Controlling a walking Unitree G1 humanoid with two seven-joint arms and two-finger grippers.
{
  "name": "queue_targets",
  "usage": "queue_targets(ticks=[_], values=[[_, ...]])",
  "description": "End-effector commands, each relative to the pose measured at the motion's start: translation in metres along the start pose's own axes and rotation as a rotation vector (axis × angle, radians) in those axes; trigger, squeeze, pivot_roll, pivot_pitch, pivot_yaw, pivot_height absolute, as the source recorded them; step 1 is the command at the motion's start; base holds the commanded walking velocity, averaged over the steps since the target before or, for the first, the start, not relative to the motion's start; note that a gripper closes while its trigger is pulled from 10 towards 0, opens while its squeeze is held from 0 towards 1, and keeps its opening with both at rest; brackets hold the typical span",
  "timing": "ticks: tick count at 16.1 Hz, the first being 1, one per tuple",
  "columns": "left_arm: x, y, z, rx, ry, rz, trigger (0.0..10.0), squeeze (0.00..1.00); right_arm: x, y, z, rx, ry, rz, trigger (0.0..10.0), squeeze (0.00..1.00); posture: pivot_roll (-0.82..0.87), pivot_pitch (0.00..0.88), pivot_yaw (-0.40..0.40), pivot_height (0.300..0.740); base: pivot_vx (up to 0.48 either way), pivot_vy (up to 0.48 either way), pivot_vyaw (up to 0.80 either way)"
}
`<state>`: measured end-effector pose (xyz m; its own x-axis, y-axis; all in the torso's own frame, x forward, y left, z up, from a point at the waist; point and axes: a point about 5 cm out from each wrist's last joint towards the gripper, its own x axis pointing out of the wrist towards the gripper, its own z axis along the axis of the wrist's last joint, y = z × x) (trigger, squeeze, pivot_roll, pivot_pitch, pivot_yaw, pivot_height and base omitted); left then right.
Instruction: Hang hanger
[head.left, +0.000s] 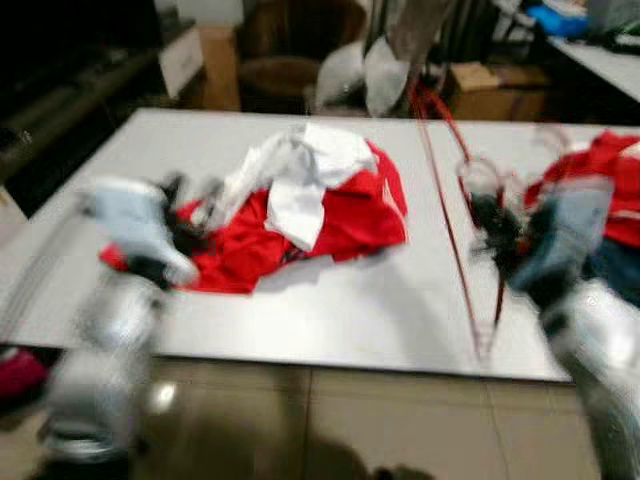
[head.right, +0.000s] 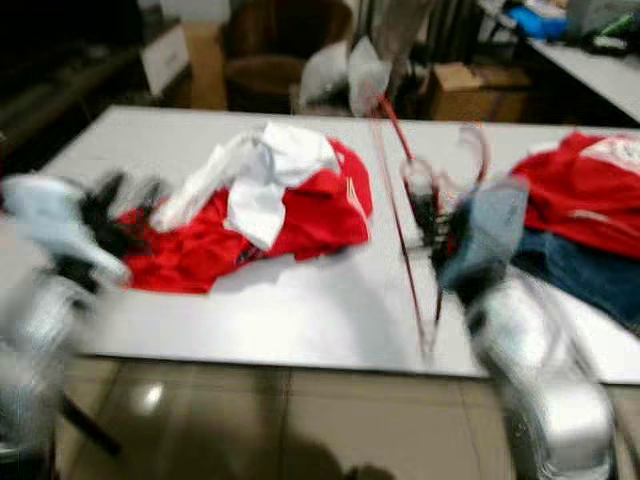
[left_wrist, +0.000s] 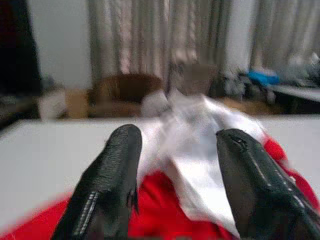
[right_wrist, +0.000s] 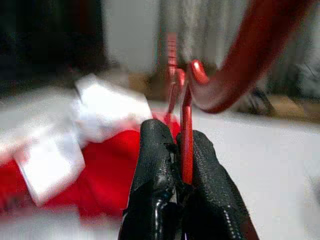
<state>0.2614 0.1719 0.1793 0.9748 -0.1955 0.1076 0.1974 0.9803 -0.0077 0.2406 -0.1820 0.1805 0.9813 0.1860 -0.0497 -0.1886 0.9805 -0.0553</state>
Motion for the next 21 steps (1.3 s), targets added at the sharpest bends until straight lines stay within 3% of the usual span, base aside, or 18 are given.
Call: queue_targets(ticks=[1, 5, 8, 9, 10, 13, 20, 21], values=[[0.002, -0.008, -0.001, 0.027, 0.013, -0.012, 10.0, 0.77, 0.0, -0.003, 0.003, -0.074, -0.01, -0.035, 10.0, 0.0, -0.18, 0.0, 0.039, 0.74, 0.0, -0.3, 0.0], [-0.003, -0.017, -0.022, 0.021, 0.119, 0.019, 10.0, 0.78, -0.007, -0.002, -0.01, -0.039, 0.081, -0.077, 10.0, 0.0, -0.18, 0.0, 0.045, 0.74, 0.0, -0.48, 0.0], [-0.007, -0.017, -0.025, 0.027, 0.13, 0.06, 10.0, 0.77, -0.004, 0.003, -0.012, -0.069, 0.065, -0.057, 10.0, 0.0, -0.17, 0.0, 0.027, 0.74, 0.0, -0.48, 0.0], [-0.008, -0.017, -0.025, 0.034, 0.134, 0.069, 10.0, 0.76, -0.004, 0.001, -0.012, -0.118, 0.035, -0.124, 10.0, 0.0, -0.17, 0.0, 0.023, 0.74, 0.0, -0.48, 0.0], [-0.008, -0.018, -0.025, 0.037, 0.134, 0.069, 10.0, 0.76, -0.004, 0.001, -0.012, -0.095, 0.033, -0.134, 10.0, 0.0, -0.17, 0.0, 0.023, 0.74, 0.0, -0.48, 0.0], [-0.004, -0.019, -0.024, 0.027, 0.129, 0.069, 10.0, 0.77, -0.006, 0.011, -0.015, 0.046, 0.039, -0.035, 10.0, 0.0, -0.18, 0.0, 0.041, 0.74, 0.0, -0.48, 0.0], [-0.001, -0.027, -0.026, 0.004, 0.12, 0.023, 10.0, 0.76, -0.008, 0.013, -0.013, 0.024, 0.026, -0.003, 10.0, 0.0, -0.2, 0.0, 0.059, 0.74, 0.0, -0.409, 0.0], [0.002, -0.028, -0.023, 0.012, 0.098, 0.024, 10.0, 0.61, -0.008, 0.012, -0.015, 0.012, 0.054, -0.017, 10.0, 0.0, -0.21, 0.0, 0.056, 0.74, 0.0, 0.0, 0.0]])
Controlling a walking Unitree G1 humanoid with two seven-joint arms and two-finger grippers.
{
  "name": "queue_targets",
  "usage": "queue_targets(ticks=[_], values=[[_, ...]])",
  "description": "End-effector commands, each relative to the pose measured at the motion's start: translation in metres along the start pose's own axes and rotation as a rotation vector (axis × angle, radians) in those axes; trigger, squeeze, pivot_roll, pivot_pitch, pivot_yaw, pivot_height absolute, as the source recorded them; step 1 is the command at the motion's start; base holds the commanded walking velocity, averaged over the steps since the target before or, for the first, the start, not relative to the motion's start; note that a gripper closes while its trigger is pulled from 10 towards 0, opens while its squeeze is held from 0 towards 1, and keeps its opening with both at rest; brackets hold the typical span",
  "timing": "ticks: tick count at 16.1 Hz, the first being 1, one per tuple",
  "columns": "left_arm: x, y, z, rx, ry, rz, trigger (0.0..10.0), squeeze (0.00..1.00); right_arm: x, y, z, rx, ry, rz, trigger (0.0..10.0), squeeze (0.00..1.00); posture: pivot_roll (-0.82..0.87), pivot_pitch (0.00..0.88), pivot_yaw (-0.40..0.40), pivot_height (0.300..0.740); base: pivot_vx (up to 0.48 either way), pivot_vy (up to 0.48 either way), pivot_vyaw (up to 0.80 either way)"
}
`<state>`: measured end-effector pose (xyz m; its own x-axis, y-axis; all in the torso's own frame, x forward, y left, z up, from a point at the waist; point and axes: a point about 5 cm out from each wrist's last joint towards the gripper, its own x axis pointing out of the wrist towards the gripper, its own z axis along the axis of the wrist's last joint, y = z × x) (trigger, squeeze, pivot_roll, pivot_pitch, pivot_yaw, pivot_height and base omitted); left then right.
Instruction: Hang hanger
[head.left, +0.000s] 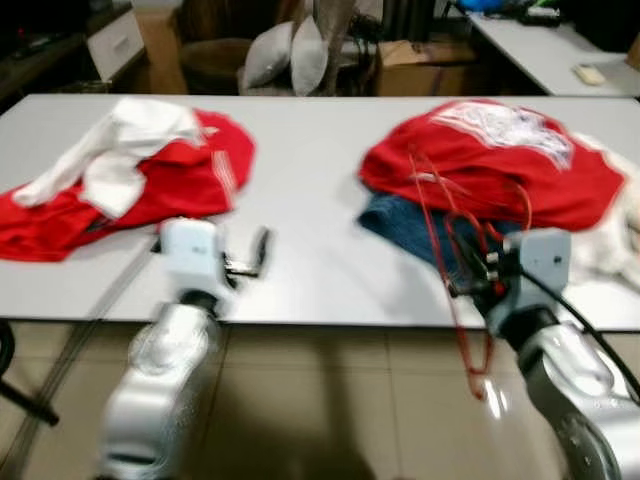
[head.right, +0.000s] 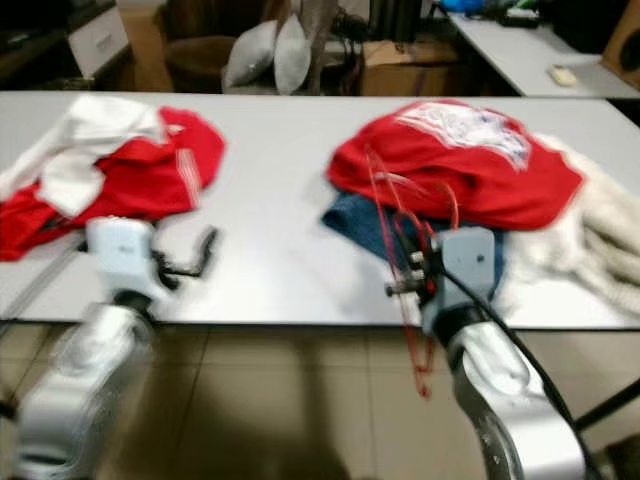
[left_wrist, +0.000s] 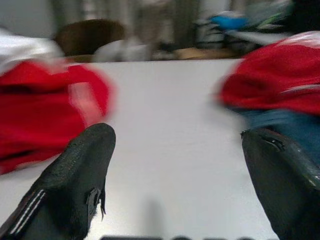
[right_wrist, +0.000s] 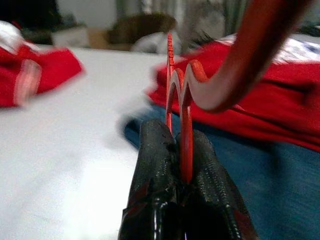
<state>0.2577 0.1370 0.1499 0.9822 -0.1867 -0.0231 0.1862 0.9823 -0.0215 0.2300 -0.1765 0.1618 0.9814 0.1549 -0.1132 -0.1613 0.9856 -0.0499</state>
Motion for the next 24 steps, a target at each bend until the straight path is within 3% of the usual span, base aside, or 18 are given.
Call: queue_targets(ticks=[1, 5, 6, 7, 8, 9, 12, 15, 24], values=[[0.002, 0.006, 0.008, 0.026, -0.047, 0.009, 10.0, 0.61, 0.0, 0.004, 0.003, 0.006, -0.004, 0.005, 10.0, 0.0, -0.21, 0.0, 0.056, 0.74, 0.0, 0.0, 0.0], [0.004, 0.007, 0.004, 0.025, -0.027, 0.011, 10.0, 0.47, 0.006, -0.004, 0.012, -0.017, -0.042, -0.047, 10.0, 0.0, -0.21, 0.0, 0.051, 0.74, 0.0, 0.0, -0.8], [0.002, 0.007, 0.004, 0.027, -0.026, 0.017, 10.0, 0.35, 0.008, -0.007, 0.013, -0.014, -0.04, -0.063, 10.0, 0.0, -0.19, 0.0, 0.044, 0.74, 0.0, 0.0, -0.76], [0.0, 0.007, 0.004, 0.033, -0.017, 0.018, 10.0, 0.32, 0.009, -0.007, 0.013, -0.005, -0.031, -0.063, 10.0, 0.0, -0.19, 0.0, 0.042, 0.74, 0.0, 0.0, -0.75], [-0.001, 0.009, 0.003, 0.033, -0.003, 0.022, 10.0, 0.03, 0.011, -0.006, 0.013, -0.008, -0.033, -0.06, 10.0, 0.0, -0.18, 0.001, 0.04, 0.74, 0.0, 0.0, -0.75], [-0.001, 0.012, 0.003, 0.035, 0.001, 0.028, 10.0, 0.0, 0.012, -0.005, 0.013, -0.011, -0.035, -0.078, 10.0, 0.0, -0.18, 0.003, 0.04, 0.74, 0.0, 0.0, -0.76], [0.001, 0.016, 0.004, 0.027, -0.011, 0.034, 10.0, 0.0, 0.011, -0.002, 0.011, -0.043, -0.042, -0.06, 10.0, 0.0, -0.2, 0.0, 0.046, 0.74, 0.0, 0.0, -0.7], [0.007, 0.02, 0.007, -0.002, -0.021, 0.067, 10.0, 0.0, 0.012, 0.003, 0.016, -0.002, -0.058, -0.004, 10.0, 0.0, -0.21, 0.0, 0.054, 0.74, 0.171, 0.0, 0.0], [0.006, 0.025, 0.007, -0.031, -0.019, 0.106, 10.0, 0.0, 0.018, 0.006, 0.02, -0.044, -0.089, 0.027, 10.0, 0.0, -0.2, 0.0, 0.032, 0.74, 0.297, 0.0, 0.0]])
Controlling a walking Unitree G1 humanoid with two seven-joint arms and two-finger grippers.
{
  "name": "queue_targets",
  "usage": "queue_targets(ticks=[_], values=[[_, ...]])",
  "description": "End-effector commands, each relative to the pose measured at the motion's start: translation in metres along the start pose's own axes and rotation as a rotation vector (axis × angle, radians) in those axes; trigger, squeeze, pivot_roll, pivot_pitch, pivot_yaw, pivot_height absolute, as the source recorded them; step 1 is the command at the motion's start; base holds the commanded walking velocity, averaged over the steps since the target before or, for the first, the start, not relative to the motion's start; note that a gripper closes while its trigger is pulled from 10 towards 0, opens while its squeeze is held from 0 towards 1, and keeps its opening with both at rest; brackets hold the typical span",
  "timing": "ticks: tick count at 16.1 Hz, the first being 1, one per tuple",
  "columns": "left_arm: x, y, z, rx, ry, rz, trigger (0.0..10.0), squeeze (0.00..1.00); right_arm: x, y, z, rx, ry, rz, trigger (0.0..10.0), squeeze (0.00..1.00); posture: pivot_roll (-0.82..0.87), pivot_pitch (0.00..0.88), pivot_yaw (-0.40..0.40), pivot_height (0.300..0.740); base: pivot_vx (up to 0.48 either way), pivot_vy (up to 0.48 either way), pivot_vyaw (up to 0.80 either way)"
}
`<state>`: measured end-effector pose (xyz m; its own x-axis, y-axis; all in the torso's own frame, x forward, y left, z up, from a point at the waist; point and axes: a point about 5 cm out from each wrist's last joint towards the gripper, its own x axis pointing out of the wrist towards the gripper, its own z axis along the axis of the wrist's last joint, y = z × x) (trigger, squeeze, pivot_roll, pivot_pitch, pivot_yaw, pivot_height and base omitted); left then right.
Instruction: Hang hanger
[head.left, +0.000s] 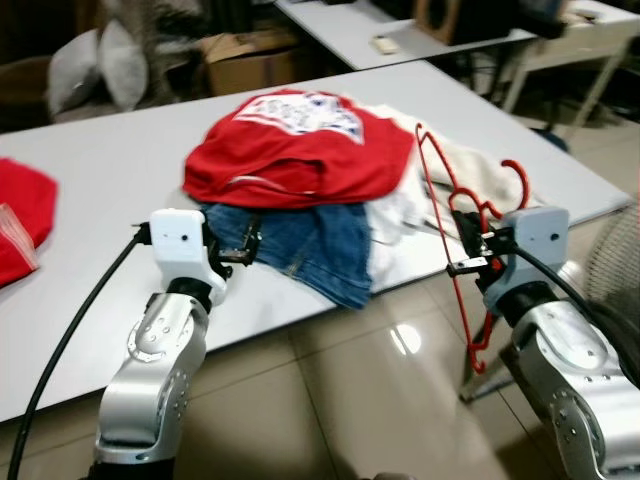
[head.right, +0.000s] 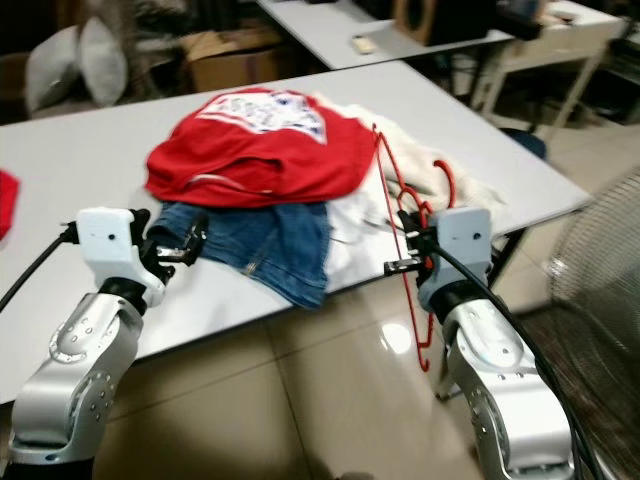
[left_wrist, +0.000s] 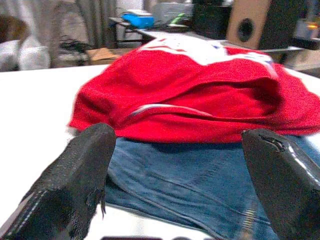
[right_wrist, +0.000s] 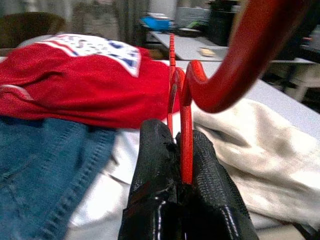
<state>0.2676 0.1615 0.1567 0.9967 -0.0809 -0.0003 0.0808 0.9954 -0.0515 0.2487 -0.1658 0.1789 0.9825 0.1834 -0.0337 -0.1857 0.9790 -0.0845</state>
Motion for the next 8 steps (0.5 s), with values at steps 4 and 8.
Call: queue_targets(ticks=[4, 8], values=[[0.0023, 0.0029, 0.0003, 0.006, 0.005, 0.01, 10.0, 0.0, 0.0029, 0.0034, 0.001, 0.0, -0.015, 0.029, 10.0, 0.0, -0.19, 0.0, 0.035, 0.74, 0.326, 0.0, 0.0], [0.006, 0.0044, 0.002, 0.008, 0.0, 0.012, 10.0, 0.0, 0.0051, 0.0042, 0.0, 0.008, -0.006, 0.043, 10.0, 0.0, -0.2, 0.0, 0.042, 0.74, 0.332, 0.0, -0.73]])
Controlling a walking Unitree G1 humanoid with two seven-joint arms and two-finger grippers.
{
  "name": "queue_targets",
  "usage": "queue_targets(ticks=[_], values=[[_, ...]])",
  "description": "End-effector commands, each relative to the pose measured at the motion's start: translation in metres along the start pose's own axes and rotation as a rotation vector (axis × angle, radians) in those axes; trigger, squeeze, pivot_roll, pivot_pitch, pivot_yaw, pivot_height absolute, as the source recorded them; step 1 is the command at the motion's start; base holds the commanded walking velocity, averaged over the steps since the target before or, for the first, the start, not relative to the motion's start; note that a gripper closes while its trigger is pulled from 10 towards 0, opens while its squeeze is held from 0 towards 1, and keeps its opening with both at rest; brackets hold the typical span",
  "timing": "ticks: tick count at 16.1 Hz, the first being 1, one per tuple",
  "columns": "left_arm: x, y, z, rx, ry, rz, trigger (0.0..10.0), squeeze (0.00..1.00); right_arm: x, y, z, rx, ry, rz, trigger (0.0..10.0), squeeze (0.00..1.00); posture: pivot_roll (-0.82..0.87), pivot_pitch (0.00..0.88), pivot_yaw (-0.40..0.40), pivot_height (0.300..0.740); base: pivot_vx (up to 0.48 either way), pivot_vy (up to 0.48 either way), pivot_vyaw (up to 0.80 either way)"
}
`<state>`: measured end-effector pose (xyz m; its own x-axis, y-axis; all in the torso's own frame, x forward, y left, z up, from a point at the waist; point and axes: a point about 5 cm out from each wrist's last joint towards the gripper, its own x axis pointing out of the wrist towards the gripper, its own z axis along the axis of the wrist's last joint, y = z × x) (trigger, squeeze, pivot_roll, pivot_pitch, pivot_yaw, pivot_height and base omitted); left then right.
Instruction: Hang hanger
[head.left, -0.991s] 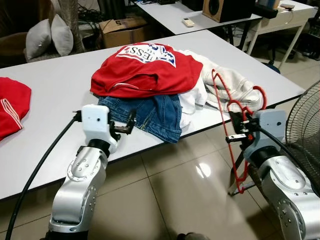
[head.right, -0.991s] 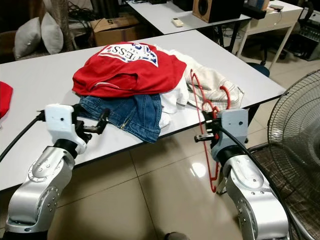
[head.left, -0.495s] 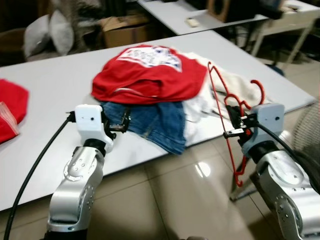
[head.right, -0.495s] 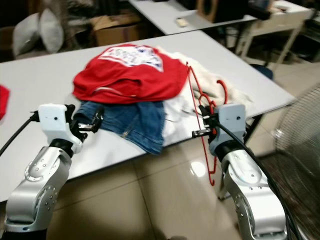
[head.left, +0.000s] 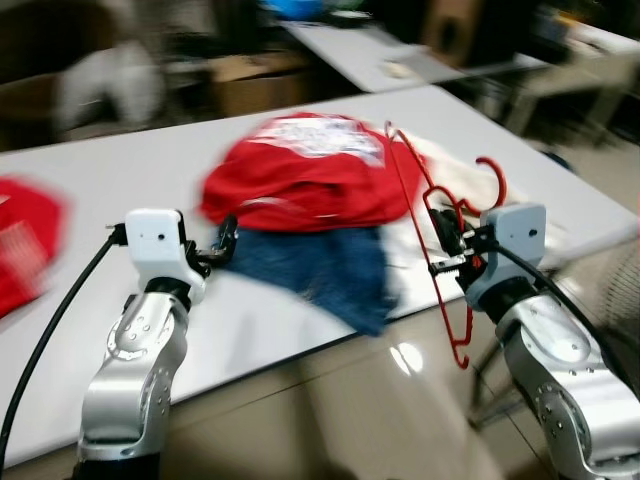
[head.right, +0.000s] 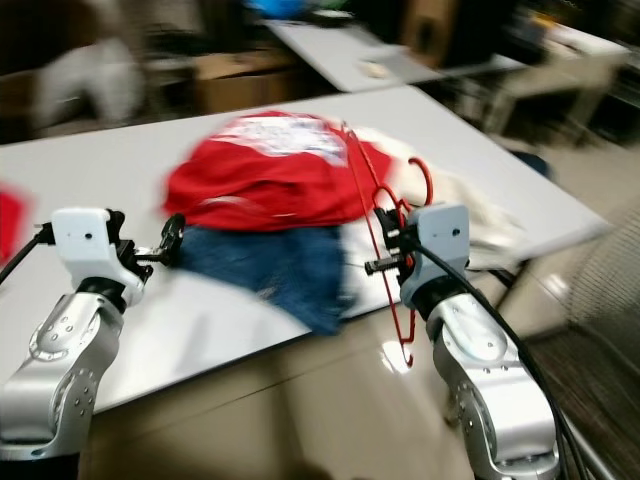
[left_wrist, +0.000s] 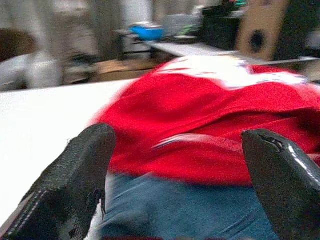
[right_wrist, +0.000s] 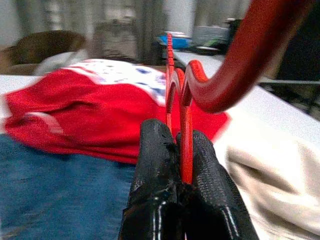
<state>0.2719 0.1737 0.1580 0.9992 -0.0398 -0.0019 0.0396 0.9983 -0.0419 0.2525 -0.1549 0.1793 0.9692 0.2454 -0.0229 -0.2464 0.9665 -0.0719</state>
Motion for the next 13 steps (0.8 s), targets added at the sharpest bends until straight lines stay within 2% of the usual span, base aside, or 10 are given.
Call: queue_targets(ticks=[1, 7, 10, 11, 13], values=[[0.003, -0.009, 0.0, -0.003, 0.001, -0.031, 10.0, 0.0, -0.001, -0.005, -0.002, -0.001, 0.009, -0.009, 10.0, 0.0, -0.19, 0.0, 0.045, 0.74, 0.337, 0.0, -0.55], [0.006, -0.008, -0.001, 0.018, 0.009, -0.044, 10.0, 0.0, 0.0, -0.007, -0.001, -0.044, -0.005, 0.015, 10.0, 0.0, -0.2, 0.0, 0.069, 0.74, 0.34, 0.0, 0.0], [0.007, -0.003, -0.002, 0.043, 0.016, -0.034, 10.0, 0.0, -0.001, -0.006, -0.001, -0.055, -0.011, 0.038, 10.0, 0.0, -0.21, 0.0, 0.077, 0.74, 0.342, 0.0, 0.0], [0.008, 0.002, -0.003, 0.047, 0.013, -0.022, 10.0, 0.0, -0.002, -0.003, -0.001, -0.057, -0.009, 0.054, 10.0, 0.0, -0.22, 0.0, 0.082, 0.74, 0.0, 0.0, 0.0], [0.008, 0.009, -0.003, 0.098, 0.018, -0.075, 10.0, 0.0, -0.002, 0.001, 0.0, -0.038, -0.018, 0.064, 10.0, 0.0, -0.22, 0.0, 0.08, 0.74, 0.0, 0.0, 0.0]])
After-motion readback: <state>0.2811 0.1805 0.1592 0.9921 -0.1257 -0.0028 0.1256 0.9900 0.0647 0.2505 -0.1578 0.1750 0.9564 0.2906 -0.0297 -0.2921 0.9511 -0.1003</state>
